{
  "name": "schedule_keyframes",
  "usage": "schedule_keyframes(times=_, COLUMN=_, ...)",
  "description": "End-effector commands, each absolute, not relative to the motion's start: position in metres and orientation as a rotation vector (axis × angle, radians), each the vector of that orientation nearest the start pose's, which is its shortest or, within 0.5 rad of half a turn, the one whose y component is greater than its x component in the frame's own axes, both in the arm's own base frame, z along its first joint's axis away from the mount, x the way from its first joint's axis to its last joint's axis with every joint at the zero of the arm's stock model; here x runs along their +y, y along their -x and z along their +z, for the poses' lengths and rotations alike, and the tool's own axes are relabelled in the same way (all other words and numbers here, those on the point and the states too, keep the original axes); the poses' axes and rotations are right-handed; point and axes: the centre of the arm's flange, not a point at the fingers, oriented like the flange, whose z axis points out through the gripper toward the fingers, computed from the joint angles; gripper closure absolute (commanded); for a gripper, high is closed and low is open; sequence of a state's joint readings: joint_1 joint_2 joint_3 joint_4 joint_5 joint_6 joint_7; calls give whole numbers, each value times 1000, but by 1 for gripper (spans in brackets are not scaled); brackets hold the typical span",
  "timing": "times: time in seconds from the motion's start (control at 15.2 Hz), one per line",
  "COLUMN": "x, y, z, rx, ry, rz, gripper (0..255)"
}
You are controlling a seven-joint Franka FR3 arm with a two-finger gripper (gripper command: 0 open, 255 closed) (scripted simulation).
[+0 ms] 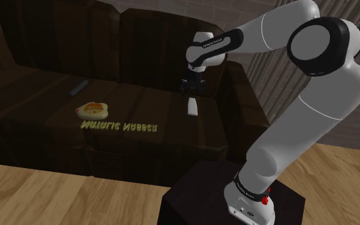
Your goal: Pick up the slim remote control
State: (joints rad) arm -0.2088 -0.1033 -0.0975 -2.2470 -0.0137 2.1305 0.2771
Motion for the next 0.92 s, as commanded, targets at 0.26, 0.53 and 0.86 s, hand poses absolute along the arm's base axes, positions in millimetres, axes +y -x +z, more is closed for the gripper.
schedule_keyframes(times=0.26, x=-209, y=-508, z=364, rx=1106, ry=2946, rz=18, gripper=0)
schedule_keyframes(times=0.53, x=-250, y=-521, z=334, rx=1246, ry=2893, rz=16, gripper=0)
schedule_keyframes(times=0.86, x=-288, y=-530, z=302, rx=1369, ry=2839, rz=15, gripper=0)
